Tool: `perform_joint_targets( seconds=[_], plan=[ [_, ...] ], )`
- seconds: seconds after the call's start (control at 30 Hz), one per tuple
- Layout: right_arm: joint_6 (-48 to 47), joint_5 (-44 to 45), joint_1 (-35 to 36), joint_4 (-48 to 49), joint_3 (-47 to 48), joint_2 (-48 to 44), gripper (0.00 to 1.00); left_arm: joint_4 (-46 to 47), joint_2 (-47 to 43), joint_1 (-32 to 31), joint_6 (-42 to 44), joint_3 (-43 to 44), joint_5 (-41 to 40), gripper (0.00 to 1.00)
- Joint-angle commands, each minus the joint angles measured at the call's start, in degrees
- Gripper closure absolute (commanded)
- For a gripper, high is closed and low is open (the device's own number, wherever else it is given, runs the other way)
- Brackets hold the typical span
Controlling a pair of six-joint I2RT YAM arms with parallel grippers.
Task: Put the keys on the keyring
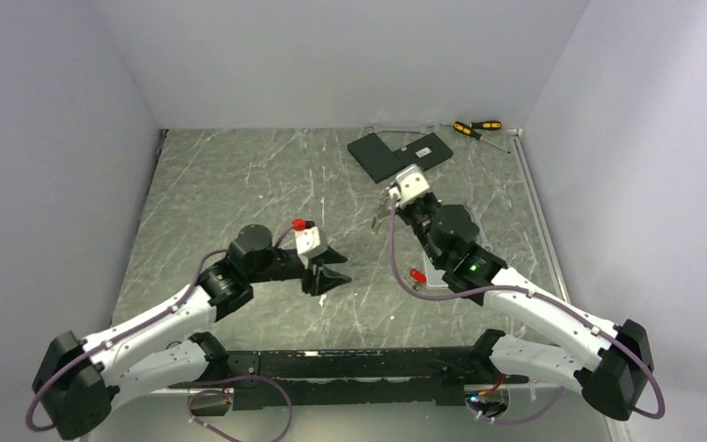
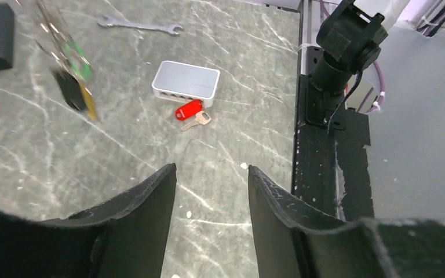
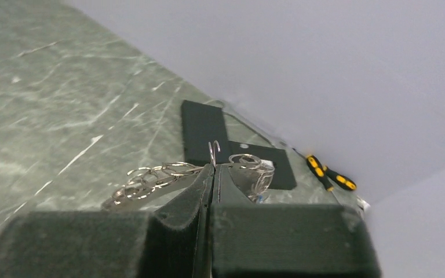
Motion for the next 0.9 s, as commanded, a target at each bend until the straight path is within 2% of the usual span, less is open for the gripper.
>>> perform_joint_targets(
  seconds=[0.0,0.13,0.2,0.27,0.4,0.47,0.5,0.57,0.63,0.73,0.8,0.87],
  plan=[
    [3.25,3.62,-4.06,3.58,4.87,-3.65,1.0,4.99,6.51,-5.44,-6.03,3.65,-5.51,0.45],
    [4.71,6.32,-7.77,2.95,5.8,-5.7,1.0,6.89,16.89,-10.06,-8.08,7.65,-11.06,0.42],
    [5.75,7.15,-9.26,2.55,6.18,-6.99,1.0,4.26,22.56,-11.1,-10.15,12.06,-13.05,0.41],
    [6.52,7.19,-10.26,1.8,6.47,-8.18,1.0,1.17,28.39,-12.37,-11.34,16.27,-18.87,0.36],
    [7.35,6.91,-10.84,0.5,6.41,-10.09,1.0,0.71,35.12,-13.93,-12.92,20.62,-25.36,0.35],
    [7.73,7.16,-10.93,0.15,6.09,-10.96,1.0,-0.38,36.85,-14.08,-14.86,22.88,-28.0,0.32],
    [8.07,7.5,-10.94,0.14,5.95,-11.55,1.0,-2.3,37.49,-14.08,-15.78,24.32,-30.8,0.25],
    [9.17,8.29,-10.99,0.37,5.27,-12.51,1.0,-6.93,38.2,-14.17,-15.02,27.16,-35.94,0.03],
    [10.41,8.82,-11.03,0.66,4.62,-13.39,1.0,-8.73,37.22,-14.1,-13.89,27.46,-41.38,0.01],
    [11.83,8.87,-11.12,-0.03,4.63,-13.82,1.0,-4.06,34.47,-13.99,-14.95,23.94,-49.16,0.0],
    [13.08,8.92,-11.2,-1.14,5.33,-13.81,1.0,-1.84,33.6,-13.98,-13.86,22.21,-50.54,0.0],
    [14.77,8.83,-11.31,-2.21,6.08,-13.8,1.0,-3.79,34.21,-13.98,-14.08,23.24,-49.79,0.0]
  ],
)
